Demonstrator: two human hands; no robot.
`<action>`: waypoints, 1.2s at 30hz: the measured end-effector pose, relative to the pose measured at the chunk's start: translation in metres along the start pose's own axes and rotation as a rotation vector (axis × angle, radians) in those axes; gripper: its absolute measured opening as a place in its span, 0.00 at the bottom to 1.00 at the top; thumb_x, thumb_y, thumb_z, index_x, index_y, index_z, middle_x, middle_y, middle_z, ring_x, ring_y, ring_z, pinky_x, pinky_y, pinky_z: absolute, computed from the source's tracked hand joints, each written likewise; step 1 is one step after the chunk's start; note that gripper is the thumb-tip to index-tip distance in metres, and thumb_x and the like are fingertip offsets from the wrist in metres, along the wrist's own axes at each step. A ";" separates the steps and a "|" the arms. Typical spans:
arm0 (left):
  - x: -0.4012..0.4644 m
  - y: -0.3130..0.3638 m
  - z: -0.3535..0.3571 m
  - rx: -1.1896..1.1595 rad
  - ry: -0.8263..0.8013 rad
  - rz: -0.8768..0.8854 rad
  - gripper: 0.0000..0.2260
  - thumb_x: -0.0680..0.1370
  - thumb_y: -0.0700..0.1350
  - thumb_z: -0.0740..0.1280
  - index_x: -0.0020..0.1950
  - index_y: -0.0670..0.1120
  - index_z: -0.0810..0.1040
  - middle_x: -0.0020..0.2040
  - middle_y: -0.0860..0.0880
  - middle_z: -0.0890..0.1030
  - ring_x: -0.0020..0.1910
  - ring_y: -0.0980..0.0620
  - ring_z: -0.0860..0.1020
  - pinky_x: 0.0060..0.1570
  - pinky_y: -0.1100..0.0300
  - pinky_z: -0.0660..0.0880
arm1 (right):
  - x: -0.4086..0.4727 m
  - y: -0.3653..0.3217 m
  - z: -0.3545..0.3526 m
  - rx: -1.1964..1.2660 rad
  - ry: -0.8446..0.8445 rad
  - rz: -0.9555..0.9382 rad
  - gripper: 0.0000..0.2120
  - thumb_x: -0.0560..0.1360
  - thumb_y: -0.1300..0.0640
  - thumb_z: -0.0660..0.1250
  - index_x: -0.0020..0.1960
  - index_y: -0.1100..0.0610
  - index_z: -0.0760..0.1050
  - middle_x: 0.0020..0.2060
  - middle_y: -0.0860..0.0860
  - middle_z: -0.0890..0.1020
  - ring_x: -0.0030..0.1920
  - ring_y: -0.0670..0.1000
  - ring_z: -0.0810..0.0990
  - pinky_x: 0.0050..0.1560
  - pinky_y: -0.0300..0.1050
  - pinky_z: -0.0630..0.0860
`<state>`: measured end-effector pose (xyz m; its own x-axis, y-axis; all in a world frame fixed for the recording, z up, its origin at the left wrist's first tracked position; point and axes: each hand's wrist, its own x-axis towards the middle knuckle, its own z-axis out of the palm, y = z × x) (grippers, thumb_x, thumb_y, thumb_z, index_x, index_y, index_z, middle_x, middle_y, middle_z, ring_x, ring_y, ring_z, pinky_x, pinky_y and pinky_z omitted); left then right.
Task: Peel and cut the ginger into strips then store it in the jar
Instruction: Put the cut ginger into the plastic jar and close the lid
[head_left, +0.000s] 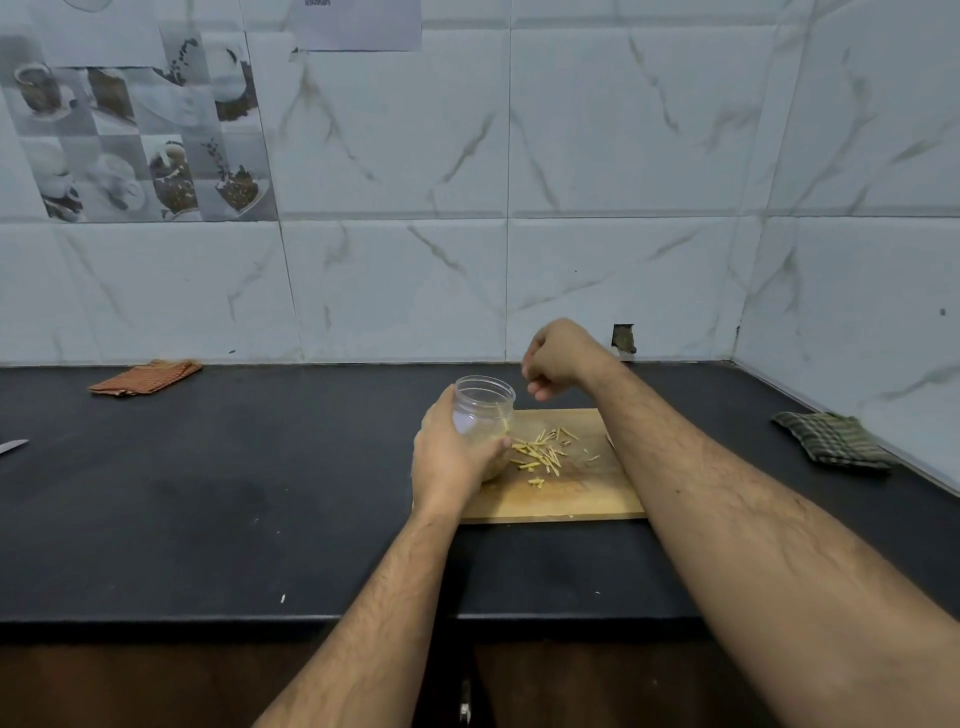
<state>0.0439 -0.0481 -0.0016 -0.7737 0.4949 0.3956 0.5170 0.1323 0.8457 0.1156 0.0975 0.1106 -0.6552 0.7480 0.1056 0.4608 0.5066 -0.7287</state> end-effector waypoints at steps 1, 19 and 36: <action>0.000 -0.002 0.000 -0.004 0.014 -0.007 0.38 0.65 0.52 0.80 0.72 0.57 0.69 0.68 0.57 0.75 0.67 0.55 0.72 0.62 0.57 0.72 | 0.000 0.010 0.003 -0.009 0.009 0.024 0.07 0.77 0.72 0.64 0.41 0.65 0.77 0.32 0.60 0.81 0.30 0.55 0.81 0.30 0.45 0.82; -0.007 -0.022 0.002 0.016 0.087 -0.016 0.41 0.70 0.59 0.74 0.79 0.56 0.58 0.74 0.55 0.67 0.74 0.52 0.64 0.72 0.48 0.65 | -0.001 0.079 0.055 -0.519 -0.007 -0.030 0.14 0.80 0.62 0.55 0.56 0.62 0.79 0.56 0.57 0.82 0.54 0.55 0.79 0.60 0.49 0.74; -0.004 -0.027 0.002 0.024 0.089 -0.004 0.41 0.70 0.58 0.75 0.78 0.55 0.59 0.73 0.53 0.69 0.73 0.50 0.65 0.70 0.49 0.66 | -0.027 0.071 0.071 -0.618 -0.061 -0.277 0.12 0.78 0.56 0.63 0.37 0.54 0.77 0.32 0.48 0.78 0.37 0.51 0.77 0.36 0.43 0.69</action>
<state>0.0335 -0.0514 -0.0270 -0.8050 0.4159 0.4232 0.5213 0.1551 0.8391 0.1235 0.0828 0.0084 -0.8224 0.5392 0.1813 0.5168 0.8414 -0.1582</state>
